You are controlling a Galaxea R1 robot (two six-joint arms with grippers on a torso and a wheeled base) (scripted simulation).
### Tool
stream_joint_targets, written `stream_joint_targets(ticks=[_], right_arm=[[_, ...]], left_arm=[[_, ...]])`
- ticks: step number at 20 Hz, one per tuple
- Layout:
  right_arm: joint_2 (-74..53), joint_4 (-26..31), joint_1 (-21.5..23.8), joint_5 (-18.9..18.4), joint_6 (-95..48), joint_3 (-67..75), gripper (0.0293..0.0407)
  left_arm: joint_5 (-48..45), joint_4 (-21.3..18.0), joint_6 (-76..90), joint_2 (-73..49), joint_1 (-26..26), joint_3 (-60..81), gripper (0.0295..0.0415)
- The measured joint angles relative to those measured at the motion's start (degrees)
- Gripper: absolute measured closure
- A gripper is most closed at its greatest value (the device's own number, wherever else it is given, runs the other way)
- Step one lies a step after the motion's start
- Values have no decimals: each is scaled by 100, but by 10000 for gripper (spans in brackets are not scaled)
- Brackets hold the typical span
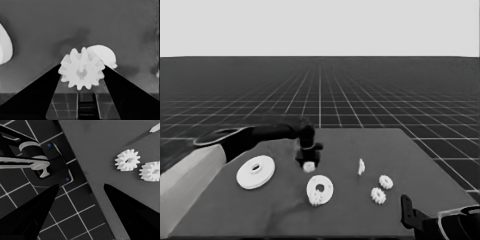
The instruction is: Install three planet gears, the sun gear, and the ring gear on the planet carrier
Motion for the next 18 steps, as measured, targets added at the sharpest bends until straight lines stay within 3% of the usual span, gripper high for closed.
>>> stream_joint_targets(ticks=[6, 7, 9, 16, 18], right_arm=[[0, 0, 0, 0, 0, 0, 315], [0, 0, 0, 0, 0, 0, 315], [0, 0, 0, 0, 0, 0, 315], [0, 0, 0, 0, 0, 0, 315], [0, 0, 0, 0, 0, 0, 315]], left_arm=[[41, 18, -204, 305, 12, -113, 398], [-60, 374, -95, 357, 350, -290, 398], [-191, 691, 53, 430, 728, -549, 398], [-275, 843, 144, 482, 877, -710, 398], [-277, 846, 145, 480, 887, -714, 339]])
